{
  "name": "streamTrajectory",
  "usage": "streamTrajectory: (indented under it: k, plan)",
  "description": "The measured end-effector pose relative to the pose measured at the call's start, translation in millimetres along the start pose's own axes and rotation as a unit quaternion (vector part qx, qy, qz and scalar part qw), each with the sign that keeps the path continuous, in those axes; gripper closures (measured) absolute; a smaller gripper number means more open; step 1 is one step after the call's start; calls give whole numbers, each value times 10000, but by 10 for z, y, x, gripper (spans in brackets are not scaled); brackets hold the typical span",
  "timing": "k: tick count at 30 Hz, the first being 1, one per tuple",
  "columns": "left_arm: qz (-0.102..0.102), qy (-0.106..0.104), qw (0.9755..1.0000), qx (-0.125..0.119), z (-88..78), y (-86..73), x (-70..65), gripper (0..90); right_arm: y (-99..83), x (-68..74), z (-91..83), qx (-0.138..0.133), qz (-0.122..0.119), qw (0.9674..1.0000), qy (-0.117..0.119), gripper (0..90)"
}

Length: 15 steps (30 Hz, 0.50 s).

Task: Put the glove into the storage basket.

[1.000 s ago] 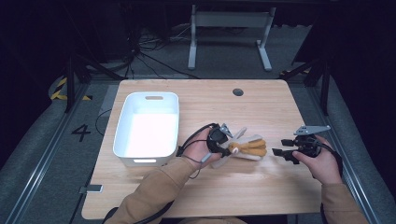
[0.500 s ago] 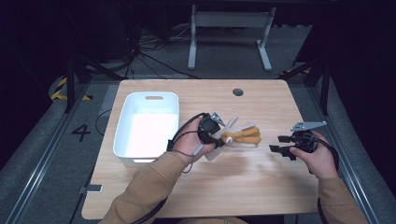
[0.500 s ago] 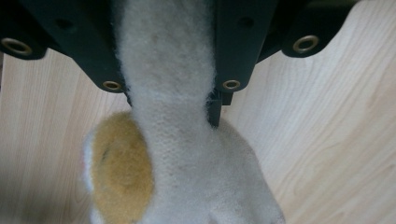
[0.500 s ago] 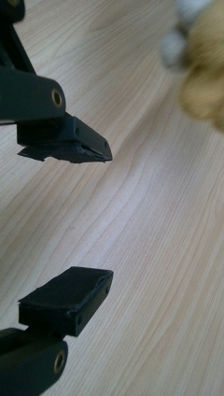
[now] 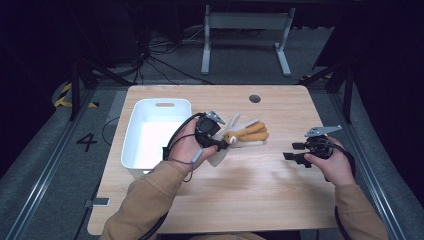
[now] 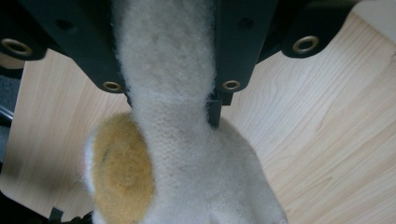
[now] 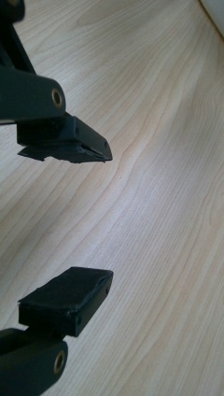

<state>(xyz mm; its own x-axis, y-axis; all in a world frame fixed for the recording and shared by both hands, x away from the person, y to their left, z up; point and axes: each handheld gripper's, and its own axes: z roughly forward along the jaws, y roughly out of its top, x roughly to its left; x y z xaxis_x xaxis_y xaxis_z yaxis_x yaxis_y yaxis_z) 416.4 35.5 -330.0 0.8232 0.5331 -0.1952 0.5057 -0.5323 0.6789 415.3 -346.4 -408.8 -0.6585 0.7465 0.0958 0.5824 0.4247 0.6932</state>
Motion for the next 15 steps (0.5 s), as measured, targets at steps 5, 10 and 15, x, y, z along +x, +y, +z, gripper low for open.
streamTrajectory:
  k: [5,10,15]
  plan:
    - [-159,128,9998,-37,-146,-36,45,750,57,3,55,-27,-39,10000,44,371]
    - [-284,286,9991,-115,-281,-82,91,751,103,6,109,-2,-81,9999,105,371]
    - [-452,424,9979,-165,-420,-142,162,751,128,4,150,23,-97,9999,123,371]
